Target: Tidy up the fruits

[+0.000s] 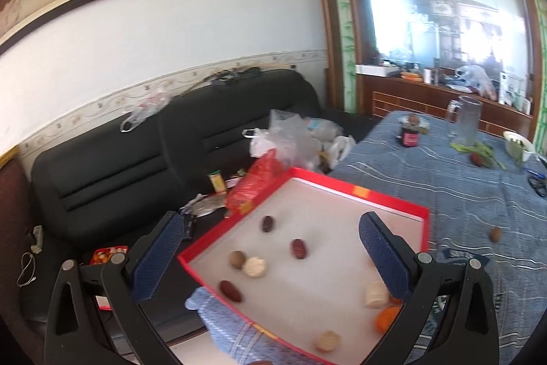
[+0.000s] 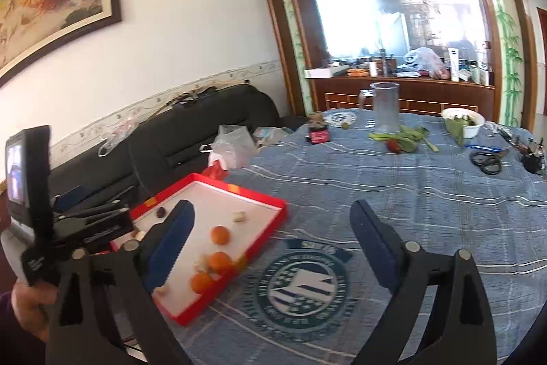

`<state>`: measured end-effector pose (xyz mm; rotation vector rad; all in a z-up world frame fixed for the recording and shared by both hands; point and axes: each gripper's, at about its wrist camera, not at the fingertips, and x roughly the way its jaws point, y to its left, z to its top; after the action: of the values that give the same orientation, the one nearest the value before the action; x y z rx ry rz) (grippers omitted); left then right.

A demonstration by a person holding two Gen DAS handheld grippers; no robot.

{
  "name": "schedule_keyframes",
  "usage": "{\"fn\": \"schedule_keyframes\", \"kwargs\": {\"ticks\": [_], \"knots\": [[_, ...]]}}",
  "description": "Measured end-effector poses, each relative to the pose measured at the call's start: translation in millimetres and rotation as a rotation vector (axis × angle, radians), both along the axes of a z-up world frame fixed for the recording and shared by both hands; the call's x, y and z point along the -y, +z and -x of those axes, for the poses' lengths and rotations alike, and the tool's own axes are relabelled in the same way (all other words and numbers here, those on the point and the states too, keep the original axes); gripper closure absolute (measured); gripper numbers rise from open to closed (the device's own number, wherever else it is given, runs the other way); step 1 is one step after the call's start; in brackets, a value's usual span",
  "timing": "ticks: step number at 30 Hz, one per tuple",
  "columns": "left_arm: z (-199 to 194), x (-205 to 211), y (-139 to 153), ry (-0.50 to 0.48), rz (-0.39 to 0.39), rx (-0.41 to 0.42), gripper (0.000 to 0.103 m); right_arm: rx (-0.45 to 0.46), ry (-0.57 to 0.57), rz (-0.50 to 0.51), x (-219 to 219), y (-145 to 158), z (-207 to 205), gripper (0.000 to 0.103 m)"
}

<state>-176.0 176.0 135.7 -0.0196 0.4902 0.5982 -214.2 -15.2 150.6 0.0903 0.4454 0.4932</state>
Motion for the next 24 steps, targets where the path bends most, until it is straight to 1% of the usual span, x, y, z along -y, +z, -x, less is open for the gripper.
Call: {"fn": "schedule_keyframes", "kwargs": {"ticks": [4, 11, 17, 24], "knots": [[11.4, -8.8, 1.8, 0.032, -0.019, 0.011, 0.001, 0.002, 0.009, -0.010, -16.9, 1.7, 7.4, 0.006], [30.0, -13.0, 6.7, 0.035, -0.014, 0.019, 0.001, 0.016, 0.032, 0.000, -34.4, 4.3, 22.6, 0.004], [47.3, -12.1, 13.2, 0.048, -0.023, 0.041, 0.001, 0.038, 0.046, -0.004, -36.1, 10.2, 38.5, 0.003], [60.2, -9.2, 18.7, 0.053, -0.027, 0.059, 0.000, 0.066, 0.065, 0.014, -39.5, 13.2, 57.3, 0.003]]}}
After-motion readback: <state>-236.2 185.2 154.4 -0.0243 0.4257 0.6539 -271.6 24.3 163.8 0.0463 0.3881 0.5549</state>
